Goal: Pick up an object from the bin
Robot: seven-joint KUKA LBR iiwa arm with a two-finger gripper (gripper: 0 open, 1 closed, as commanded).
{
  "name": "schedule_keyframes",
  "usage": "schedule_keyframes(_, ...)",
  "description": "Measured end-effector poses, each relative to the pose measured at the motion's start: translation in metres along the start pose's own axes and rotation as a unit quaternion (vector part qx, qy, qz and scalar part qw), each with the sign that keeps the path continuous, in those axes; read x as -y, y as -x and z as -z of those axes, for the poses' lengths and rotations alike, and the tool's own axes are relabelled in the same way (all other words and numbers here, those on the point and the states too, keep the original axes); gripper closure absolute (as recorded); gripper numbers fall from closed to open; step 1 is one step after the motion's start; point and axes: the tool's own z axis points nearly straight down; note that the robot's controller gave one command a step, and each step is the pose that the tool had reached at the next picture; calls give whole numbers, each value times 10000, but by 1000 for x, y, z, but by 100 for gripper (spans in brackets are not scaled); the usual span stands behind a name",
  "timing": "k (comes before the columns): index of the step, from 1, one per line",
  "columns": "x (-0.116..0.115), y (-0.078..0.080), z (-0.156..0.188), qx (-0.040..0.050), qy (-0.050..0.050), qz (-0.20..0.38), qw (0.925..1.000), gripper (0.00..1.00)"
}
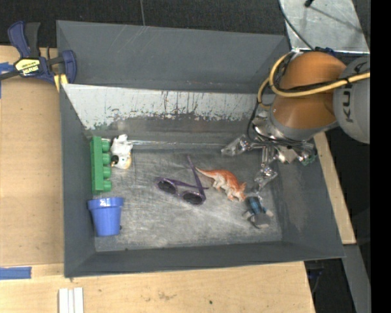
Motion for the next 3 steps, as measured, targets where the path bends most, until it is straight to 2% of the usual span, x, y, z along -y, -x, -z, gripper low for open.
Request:
schedule_keyframes(1,-22,11,-9,27,-22,-1452,9894,0)
schedule_keyframes(2,-52,27,-16,16,-26,-1944,9809,0)
schedule_keyframes(3,-60,15,-16,22,-8,-189,9998,0)
